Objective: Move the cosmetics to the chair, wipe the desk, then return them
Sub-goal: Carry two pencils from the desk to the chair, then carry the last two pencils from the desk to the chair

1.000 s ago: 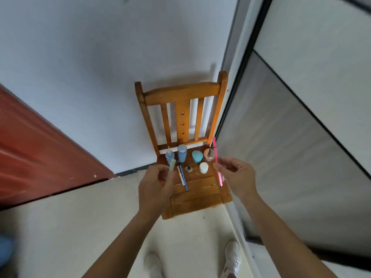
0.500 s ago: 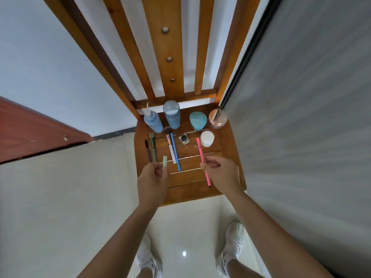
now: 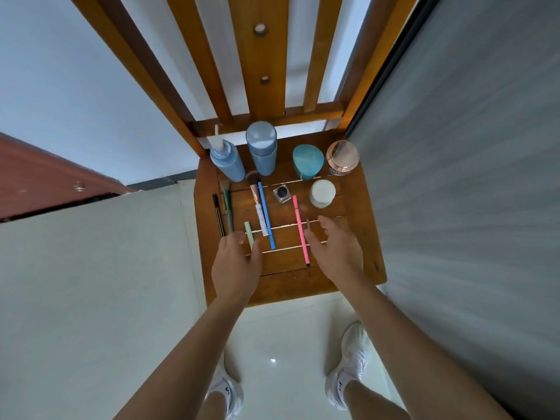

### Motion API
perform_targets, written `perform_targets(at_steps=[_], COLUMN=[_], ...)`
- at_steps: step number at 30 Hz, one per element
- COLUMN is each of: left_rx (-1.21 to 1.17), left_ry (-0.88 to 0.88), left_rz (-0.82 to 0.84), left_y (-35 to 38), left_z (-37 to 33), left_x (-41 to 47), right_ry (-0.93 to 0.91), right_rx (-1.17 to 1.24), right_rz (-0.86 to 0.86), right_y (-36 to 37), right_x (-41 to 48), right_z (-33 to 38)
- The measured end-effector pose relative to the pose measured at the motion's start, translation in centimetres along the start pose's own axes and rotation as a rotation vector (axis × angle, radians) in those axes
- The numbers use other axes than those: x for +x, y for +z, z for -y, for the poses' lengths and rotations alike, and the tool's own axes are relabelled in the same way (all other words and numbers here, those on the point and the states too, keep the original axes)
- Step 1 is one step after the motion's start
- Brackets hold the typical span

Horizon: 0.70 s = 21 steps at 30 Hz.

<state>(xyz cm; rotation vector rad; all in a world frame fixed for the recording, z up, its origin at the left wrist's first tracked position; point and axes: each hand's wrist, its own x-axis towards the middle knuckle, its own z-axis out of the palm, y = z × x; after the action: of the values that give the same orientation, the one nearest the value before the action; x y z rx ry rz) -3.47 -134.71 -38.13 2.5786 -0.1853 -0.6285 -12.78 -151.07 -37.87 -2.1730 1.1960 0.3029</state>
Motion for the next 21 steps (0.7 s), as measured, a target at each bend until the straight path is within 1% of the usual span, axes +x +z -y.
perform_targets(at_steps=[3, 5, 8, 13, 17, 21], left_rx=[0.105, 0.181, 0.225, 0.217, 0.236, 0.262], left_ry=[0.153, 0.246, 0.347, 0.506, 0.599, 0.639], left_rz=[-0.095, -0.154, -0.23, -0.38, -0.546, -0.777], left_y=[-3.6, -7.5, -14.7, -29.6, -43.2, -54.3], left_z=[-1.2, -2.9, -6.4, -13.8, -18.6, -19.9], left_x=[-1.0, -1.6, -2.2, -5.7, -10.2, -15.4], right_ry=[-0.073, -0.16, -0.293, -0.476, -0.717, -0.887], right_rx=[-0.03, -0.03, -0.042, -0.037, -0.004, 0.08], right_rz=[-0.11, -0.19, -0.324, -0.576, -0.807, -0.891], right_y=[-3.6, -7.2, -13.7, -26.4, -35.6, -41.2], right_x=[-1.8, -3.5, -6.1, -13.1, -19.8, -25.1], right_z=[1.5, 3.5, 7.9, 17.0, 24.3, 30.0])
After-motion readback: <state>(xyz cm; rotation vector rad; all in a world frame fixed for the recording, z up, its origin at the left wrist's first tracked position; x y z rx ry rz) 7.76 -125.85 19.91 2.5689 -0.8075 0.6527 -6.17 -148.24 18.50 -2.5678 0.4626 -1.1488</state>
